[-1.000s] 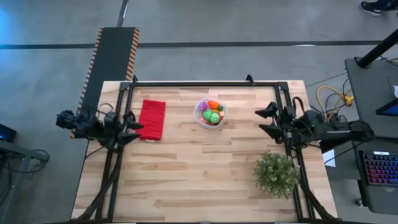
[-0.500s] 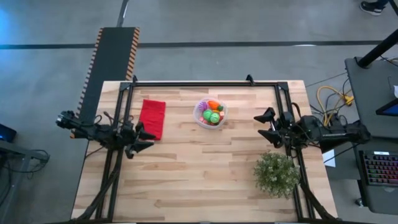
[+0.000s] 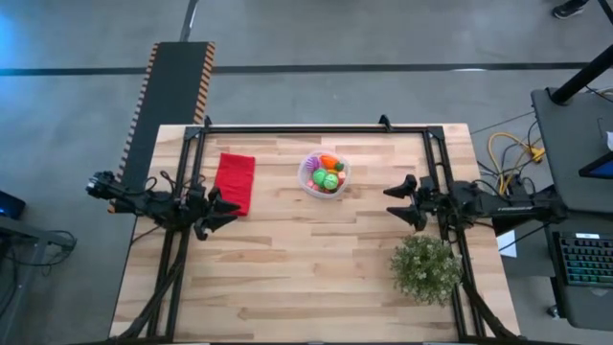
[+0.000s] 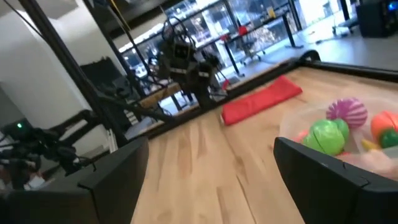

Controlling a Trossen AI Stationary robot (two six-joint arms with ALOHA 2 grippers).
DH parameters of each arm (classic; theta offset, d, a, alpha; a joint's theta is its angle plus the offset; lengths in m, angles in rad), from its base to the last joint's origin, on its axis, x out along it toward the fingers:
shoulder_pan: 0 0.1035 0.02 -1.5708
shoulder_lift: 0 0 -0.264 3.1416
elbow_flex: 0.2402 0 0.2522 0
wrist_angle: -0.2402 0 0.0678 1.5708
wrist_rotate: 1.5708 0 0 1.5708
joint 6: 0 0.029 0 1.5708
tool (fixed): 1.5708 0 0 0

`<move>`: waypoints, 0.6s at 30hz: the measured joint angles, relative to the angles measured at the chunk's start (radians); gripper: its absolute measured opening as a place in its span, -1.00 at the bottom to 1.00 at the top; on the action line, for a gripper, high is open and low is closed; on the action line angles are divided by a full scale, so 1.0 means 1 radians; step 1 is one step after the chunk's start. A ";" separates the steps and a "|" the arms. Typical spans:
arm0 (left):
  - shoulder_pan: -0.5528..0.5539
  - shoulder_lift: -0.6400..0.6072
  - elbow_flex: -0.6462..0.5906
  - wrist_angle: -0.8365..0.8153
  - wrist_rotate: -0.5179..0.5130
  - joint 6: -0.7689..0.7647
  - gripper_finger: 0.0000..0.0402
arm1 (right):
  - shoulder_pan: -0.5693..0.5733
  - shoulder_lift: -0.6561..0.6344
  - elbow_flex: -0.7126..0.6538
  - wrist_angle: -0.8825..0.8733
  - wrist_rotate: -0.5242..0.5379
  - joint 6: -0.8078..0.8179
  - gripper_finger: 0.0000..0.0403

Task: Pick and placing Produce into tupperware
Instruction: Return to Home Position

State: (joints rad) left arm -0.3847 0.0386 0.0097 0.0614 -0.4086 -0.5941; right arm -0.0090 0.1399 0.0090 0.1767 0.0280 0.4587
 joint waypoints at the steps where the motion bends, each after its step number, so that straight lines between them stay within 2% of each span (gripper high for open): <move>1: 0.000 0.003 0.000 0.000 0.000 0.000 -0.04 | 0.000 0.004 0.000 -0.007 0.000 0.001 0.68; 18: 0.000 0.011 -0.002 0.033 -0.002 -0.001 -0.04 | 0.000 0.040 0.000 -0.024 0.000 0.002 0.68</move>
State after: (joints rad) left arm -0.3843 0.0498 0.0082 0.0947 -0.4103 -0.5950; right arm -0.0090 0.1795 0.0093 0.1531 0.0277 0.4606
